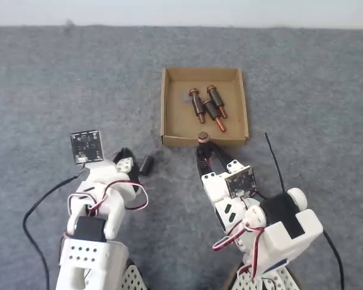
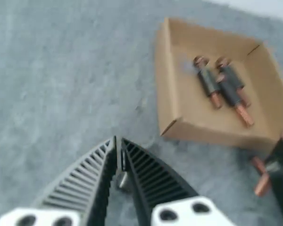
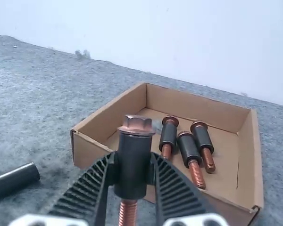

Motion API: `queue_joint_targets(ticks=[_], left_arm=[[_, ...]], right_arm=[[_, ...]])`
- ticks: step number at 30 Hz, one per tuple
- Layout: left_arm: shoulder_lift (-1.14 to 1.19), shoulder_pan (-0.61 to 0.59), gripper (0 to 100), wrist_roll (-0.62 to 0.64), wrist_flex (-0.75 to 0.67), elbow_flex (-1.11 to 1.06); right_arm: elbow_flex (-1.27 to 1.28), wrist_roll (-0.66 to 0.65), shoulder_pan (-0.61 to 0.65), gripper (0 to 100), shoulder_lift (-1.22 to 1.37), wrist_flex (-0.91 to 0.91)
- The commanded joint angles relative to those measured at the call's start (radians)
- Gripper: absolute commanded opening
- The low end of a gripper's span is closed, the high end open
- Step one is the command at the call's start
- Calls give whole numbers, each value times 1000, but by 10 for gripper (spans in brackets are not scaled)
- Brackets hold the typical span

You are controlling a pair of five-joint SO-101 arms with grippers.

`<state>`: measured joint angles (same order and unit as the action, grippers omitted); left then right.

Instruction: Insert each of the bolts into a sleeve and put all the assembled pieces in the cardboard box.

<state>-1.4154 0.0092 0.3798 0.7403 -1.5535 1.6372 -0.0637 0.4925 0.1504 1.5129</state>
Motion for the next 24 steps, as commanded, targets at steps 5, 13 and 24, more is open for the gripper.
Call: queue_joint_targets(ticks=[5,13,24], left_arm=[[-25,-95,9,-3,-5,-74],[-23,-161,9,-163,-89,-139],[-23,-163,10,-353,-31,-139]], right_arm=[[26,-15,-88,6,-64,64],[17,-15,-131,6,-202,-65],[-130,-12,-177,6,-648,-745]])
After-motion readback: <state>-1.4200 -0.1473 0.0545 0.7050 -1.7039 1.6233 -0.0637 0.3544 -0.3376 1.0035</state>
